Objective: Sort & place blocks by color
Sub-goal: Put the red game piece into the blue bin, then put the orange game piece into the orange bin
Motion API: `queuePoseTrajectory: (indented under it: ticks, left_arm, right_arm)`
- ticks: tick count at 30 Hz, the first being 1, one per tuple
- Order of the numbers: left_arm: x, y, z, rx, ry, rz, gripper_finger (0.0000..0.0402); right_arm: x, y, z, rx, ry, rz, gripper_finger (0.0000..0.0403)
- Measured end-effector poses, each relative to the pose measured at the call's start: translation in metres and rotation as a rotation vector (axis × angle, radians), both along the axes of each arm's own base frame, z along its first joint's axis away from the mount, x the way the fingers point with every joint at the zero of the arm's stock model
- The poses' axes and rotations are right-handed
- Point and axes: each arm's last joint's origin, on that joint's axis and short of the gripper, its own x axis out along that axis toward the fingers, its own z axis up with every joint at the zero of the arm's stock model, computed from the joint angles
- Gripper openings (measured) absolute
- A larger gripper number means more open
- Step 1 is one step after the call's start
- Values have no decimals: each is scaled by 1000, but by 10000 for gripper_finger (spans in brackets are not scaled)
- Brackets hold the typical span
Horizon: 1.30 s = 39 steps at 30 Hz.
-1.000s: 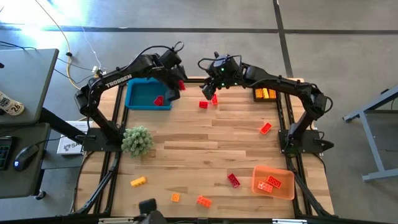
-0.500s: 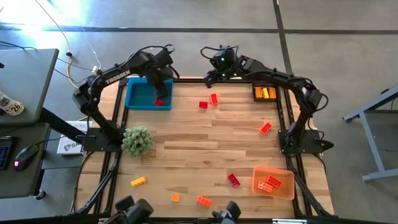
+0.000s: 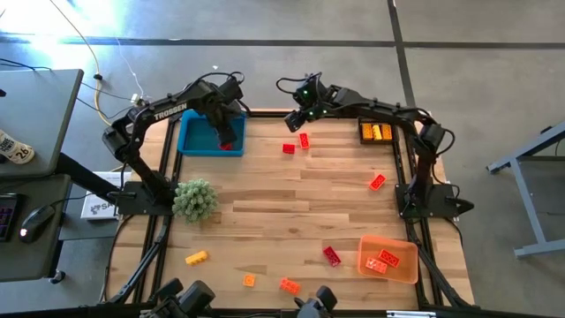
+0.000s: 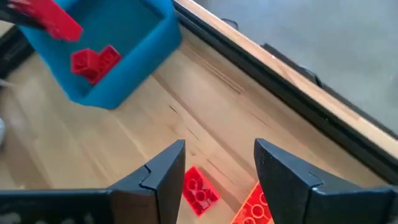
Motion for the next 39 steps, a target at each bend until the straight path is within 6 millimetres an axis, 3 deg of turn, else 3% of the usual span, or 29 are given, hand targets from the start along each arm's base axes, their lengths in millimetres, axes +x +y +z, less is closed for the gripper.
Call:
queuePoseTrajectory:
  ticks: [6,18,39]
  left_arm:
    - [-1,2,0,34,31,8,135]
    - [-1,2,0,38,32,7,214]
    - [3,6,1,76,-20,24,216]
  right_arm:
    - [5,-3,-15,40,27,-37,178]
    - [3,-2,-17,34,62,-38,177]
    - [-4,3,-46,213,234,-187,177]
